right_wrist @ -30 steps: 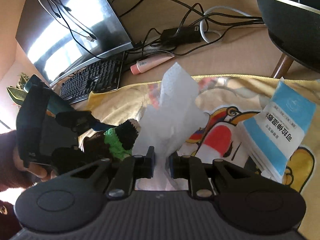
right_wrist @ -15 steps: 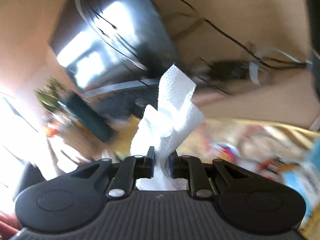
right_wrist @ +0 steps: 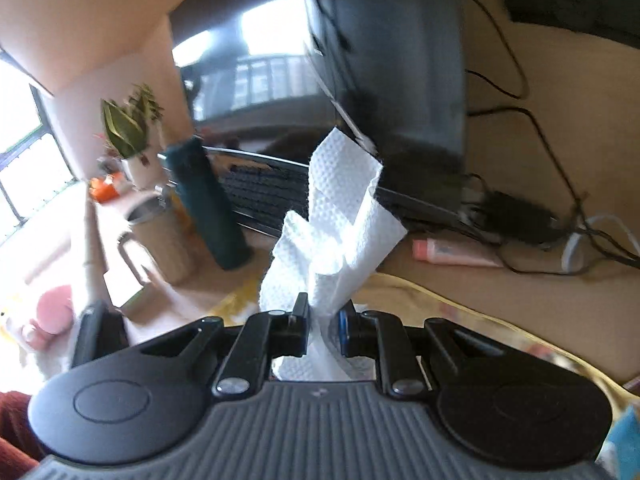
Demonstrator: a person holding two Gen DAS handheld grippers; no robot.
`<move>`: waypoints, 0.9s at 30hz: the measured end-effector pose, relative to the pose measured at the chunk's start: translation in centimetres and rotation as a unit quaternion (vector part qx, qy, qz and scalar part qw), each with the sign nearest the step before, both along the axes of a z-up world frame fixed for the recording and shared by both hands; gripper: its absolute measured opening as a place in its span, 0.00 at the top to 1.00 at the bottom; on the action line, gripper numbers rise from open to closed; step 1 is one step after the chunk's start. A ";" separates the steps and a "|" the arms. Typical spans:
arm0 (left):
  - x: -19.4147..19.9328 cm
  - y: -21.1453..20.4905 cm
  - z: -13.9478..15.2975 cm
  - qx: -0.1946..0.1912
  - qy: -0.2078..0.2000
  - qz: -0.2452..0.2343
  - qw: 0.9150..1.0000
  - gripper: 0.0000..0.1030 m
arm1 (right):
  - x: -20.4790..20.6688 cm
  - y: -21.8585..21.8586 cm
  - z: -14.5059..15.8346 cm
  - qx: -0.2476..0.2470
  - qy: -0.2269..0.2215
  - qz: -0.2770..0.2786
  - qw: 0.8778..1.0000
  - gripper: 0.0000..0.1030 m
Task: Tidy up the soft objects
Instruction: 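Lift the doll with the left gripper while the right gripper wipes its hat with tissue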
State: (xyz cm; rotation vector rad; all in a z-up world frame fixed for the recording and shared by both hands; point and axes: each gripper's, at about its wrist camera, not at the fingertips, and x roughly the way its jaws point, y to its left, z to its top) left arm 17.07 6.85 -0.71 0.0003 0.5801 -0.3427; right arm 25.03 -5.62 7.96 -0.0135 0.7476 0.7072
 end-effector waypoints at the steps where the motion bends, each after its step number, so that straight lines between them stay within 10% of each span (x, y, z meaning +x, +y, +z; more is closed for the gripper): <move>1: -0.1 0.7 0.4 -0.007 0.005 0.006 1.000 0.31 | 0.1 -0.6 -0.2 -0.001 0.004 -0.007 1.000 0.83; 3: -1.0 3.4 1.3 -0.032 0.016 0.034 0.999 0.12 | 0.1 -1.9 -0.9 0.006 0.023 -0.016 1.000 0.82; 9: -2.2 7.1 1.8 -0.001 0.082 0.067 0.994 0.10 | 0.5 -3.3 -4.4 0.010 0.096 -0.042 0.994 0.81; 18: 3.6 0.6 -0.9 0.101 0.243 -0.096 0.960 0.06 | -1.0 -4.0 -5.6 0.067 0.096 -0.035 0.993 0.81; 19: 3.8 0.1 -1.1 0.116 0.244 -0.109 0.957 0.17 | -1.1 -4.7 -5.7 0.075 0.098 -0.046 0.991 0.81; 20: 4.0 -0.2 -0.7 0.119 0.232 -0.111 0.959 0.31 | -1.2 -5.3 -5.7 0.081 0.099 -0.057 0.990 0.81; 23: 4.6 -1.0 1.0 0.116 0.180 -0.103 0.971 0.31 | -1.2 -6.8 -5.2 0.088 0.090 -0.088 0.988 0.81; 27: 3.3 -1.6 2.7 0.105 0.013 -0.048 0.993 0.31 | -1.2 -7.9 -4.4 0.082 0.075 -0.115 0.987 0.81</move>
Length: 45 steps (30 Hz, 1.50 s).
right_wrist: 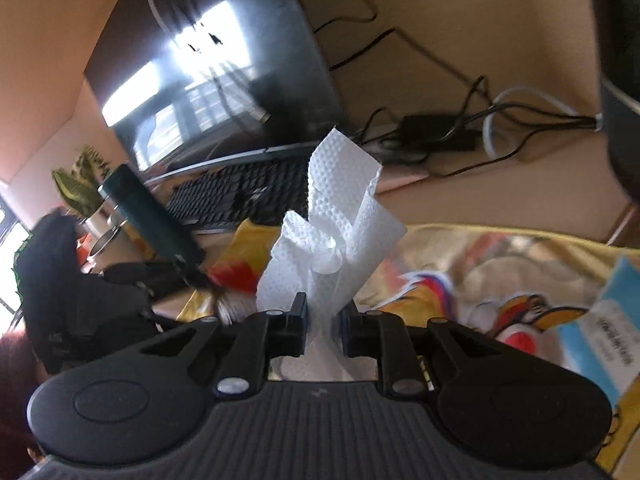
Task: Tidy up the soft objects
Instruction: 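Lift the doll with the left gripper while the right gripper wipes its hat with tissue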
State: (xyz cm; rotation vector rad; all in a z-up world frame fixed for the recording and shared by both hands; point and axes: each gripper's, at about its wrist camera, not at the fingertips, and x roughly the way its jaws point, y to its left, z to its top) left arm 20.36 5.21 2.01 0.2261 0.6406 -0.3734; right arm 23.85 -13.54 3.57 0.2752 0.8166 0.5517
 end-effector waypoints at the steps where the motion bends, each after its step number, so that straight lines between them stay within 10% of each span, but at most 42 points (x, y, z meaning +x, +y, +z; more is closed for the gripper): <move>1: -0.8 -0.1 -0.4 -0.005 -0.038 0.013 0.999 0.30 | 0.0 -0.1 0.2 -0.006 -0.002 -0.003 1.000 0.81; 3: -2.1 -0.1 -1.7 -0.020 -0.077 0.033 0.996 0.30 | 0.0 0.1 0.5 -0.025 -0.004 -0.004 1.000 0.81; 9: -4.0 1.3 -4.9 -0.073 -0.022 0.064 0.995 0.38 | 0.5 2.4 1.5 -0.056 -0.018 0.033 0.998 0.82; 17: -4.3 1.8 -4.4 -0.097 -0.014 0.088 0.991 0.38 | 1.1 7.2 3.3 0.029 -0.018 0.130 0.991 0.87; 35: -2.7 2.4 -4.8 -0.110 0.012 0.114 0.987 0.33 | 1.7 5.8 -0.8 -0.170 -0.010 0.098 0.981 0.87; 45: -2.4 2.3 -5.2 -0.107 0.019 0.106 0.988 0.32 | 0.8 9.3 5.8 -0.018 -0.078 0.181 0.980 0.87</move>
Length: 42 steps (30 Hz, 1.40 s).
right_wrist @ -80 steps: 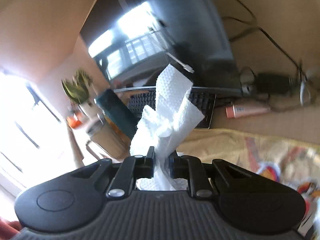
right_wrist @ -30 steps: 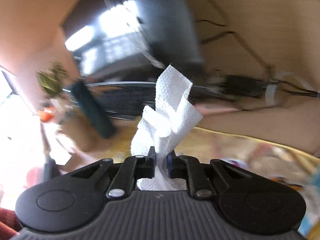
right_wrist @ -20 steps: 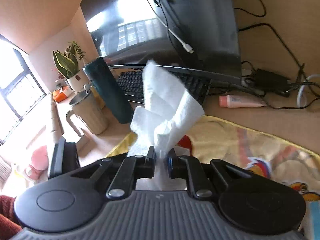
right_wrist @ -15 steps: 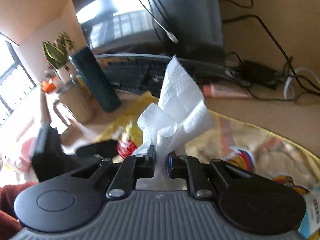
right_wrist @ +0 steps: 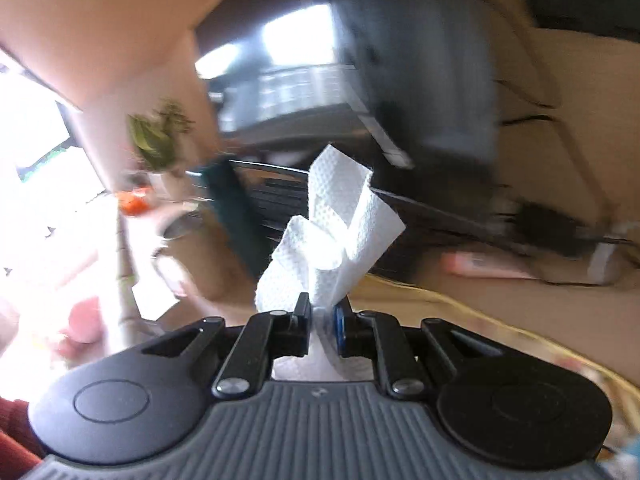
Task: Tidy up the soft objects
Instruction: 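Lift the doll with the left gripper while the right gripper wipes its hat with tissue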
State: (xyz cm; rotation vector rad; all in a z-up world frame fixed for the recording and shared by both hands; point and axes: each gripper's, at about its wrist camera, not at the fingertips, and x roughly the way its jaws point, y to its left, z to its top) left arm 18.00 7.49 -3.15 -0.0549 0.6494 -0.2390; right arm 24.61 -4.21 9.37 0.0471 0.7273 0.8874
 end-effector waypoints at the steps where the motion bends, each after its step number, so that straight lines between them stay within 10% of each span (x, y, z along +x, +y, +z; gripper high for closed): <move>1: 0.0 0.0 0.0 0.000 0.001 0.000 1.000 0.31 | -0.1 0.7 -0.3 -0.014 -0.002 0.005 1.000 0.87; 6: 0.1 0.2 -0.3 0.001 0.006 0.000 1.000 0.26 | -0.6 0.8 -2.4 -0.080 -0.006 -0.011 0.997 0.87; 28: -0.1 -1.1 0.1 0.010 0.024 -0.054 0.998 0.17 | 1.6 -5.9 -5.6 -0.085 0.051 -0.138 0.986 0.84; 36: -1.4 1.5 2.4 -0.057 0.111 -0.101 0.987 0.10 | 0.7 -6.2 -9.0 -0.114 0.097 -0.106 0.983 0.84; 39: -0.8 3.6 2.5 -0.155 0.187 -0.079 0.967 0.09 | 0.1 -6.6 -8.8 -0.109 0.091 -0.101 0.985 0.83; 42: 0.9 5.1 0.8 -0.314 0.277 -0.049 0.907 0.09 | 0.7 -8.2 -7.9 -0.077 0.087 -0.125 0.985 0.84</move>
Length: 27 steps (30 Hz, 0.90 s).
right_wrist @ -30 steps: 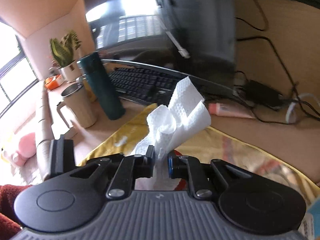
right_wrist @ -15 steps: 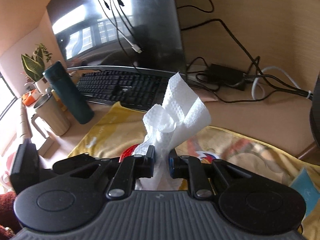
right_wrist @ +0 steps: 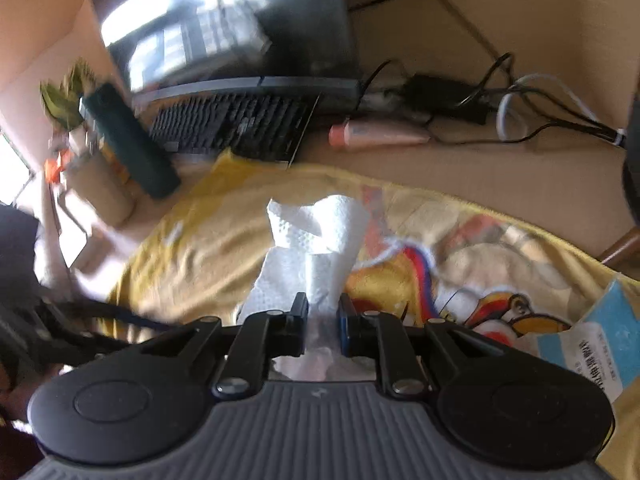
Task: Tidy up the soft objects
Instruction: 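Lift the doll with the left gripper while the right gripper wipes its hat with tissue, then hold the doll up with the left gripper while the right gripper wipes its body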
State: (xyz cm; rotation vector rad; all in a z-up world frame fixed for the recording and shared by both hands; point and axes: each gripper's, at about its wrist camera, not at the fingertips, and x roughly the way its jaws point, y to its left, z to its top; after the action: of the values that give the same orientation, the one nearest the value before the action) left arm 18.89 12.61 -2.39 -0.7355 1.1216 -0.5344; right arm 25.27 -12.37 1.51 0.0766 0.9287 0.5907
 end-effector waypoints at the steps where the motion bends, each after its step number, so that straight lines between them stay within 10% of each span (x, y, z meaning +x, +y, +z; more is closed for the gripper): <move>1: 0.6 0.0 -0.6 -0.037 0.024 0.012 0.999 0.09 | 0.4 -0.5 0.2 0.004 -0.005 -0.010 1.000 0.84; 11: 5.0 -3.6 -6.9 -0.148 0.204 0.108 0.962 0.08 | 3.1 -2.1 -4.3 0.020 0.033 -0.049 0.998 0.83; 18: 5.9 -2.0 -9.5 -0.182 0.239 0.172 0.938 0.05 | 1.7 -2.3 -4.4 0.063 0.055 -0.003 0.996 0.84; 23: 6.9 -2.5 -8.4 -0.142 0.182 0.135 0.964 0.12 | 1.1 -2.0 -4.2 0.078 0.074 0.004 0.994 0.83; 27: 7.9 -3.2 -5.7 -0.034 0.077 0.066 0.994 0.42 | 1.2 -2.2 -4.3 0.104 0.095 0.001 0.990 0.83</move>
State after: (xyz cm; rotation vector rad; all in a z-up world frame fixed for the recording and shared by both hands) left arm 26.83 9.36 -8.14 -0.9148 1.1926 -0.4105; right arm 26.45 -14.57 -2.77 0.3235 1.0500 0.6892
